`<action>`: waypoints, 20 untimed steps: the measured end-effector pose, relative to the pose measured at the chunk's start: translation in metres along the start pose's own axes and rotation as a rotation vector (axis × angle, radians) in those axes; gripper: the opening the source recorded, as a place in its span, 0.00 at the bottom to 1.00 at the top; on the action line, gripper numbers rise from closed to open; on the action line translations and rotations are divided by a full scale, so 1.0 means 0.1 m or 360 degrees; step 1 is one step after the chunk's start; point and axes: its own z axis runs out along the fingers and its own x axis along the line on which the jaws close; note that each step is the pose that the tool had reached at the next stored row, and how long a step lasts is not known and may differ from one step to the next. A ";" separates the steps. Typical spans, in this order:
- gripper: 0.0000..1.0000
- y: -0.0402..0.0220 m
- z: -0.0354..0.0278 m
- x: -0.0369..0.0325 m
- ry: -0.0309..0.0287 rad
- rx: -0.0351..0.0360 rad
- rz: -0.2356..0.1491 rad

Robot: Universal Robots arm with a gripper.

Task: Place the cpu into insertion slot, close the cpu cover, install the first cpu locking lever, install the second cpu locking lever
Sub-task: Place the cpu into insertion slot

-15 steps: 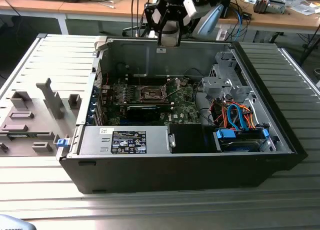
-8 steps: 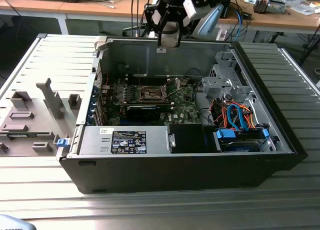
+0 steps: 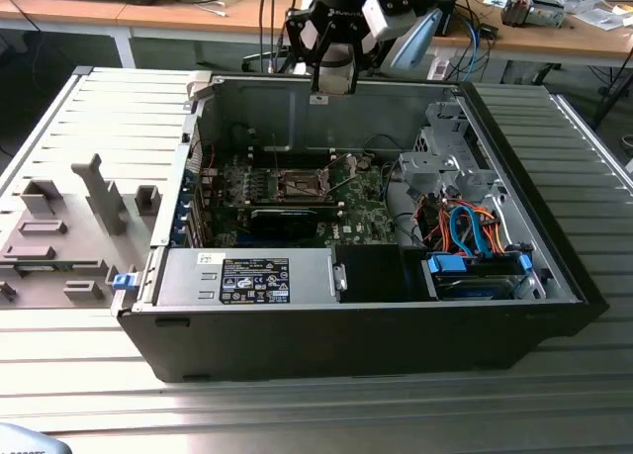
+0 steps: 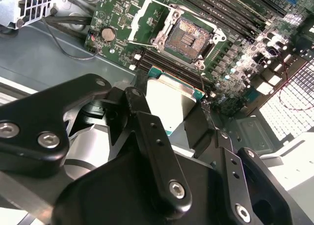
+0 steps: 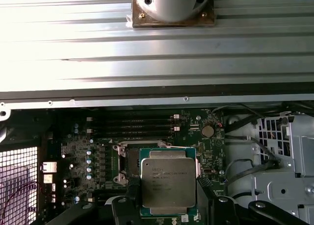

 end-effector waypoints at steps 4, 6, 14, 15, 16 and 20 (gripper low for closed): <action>0.54 -0.001 0.007 0.001 0.00000 0.0000 0.0000; 0.54 -0.002 0.011 0.002 0.00000 0.0000 0.0000; 0.54 -0.009 0.034 0.005 0.00000 0.0000 0.0000; 0.54 -0.009 0.034 0.005 -0.00001 0.0000 0.0000; 0.54 -0.009 0.036 0.005 0.00000 0.0000 0.0000; 0.54 -0.012 0.062 0.004 0.00001 0.0000 0.0000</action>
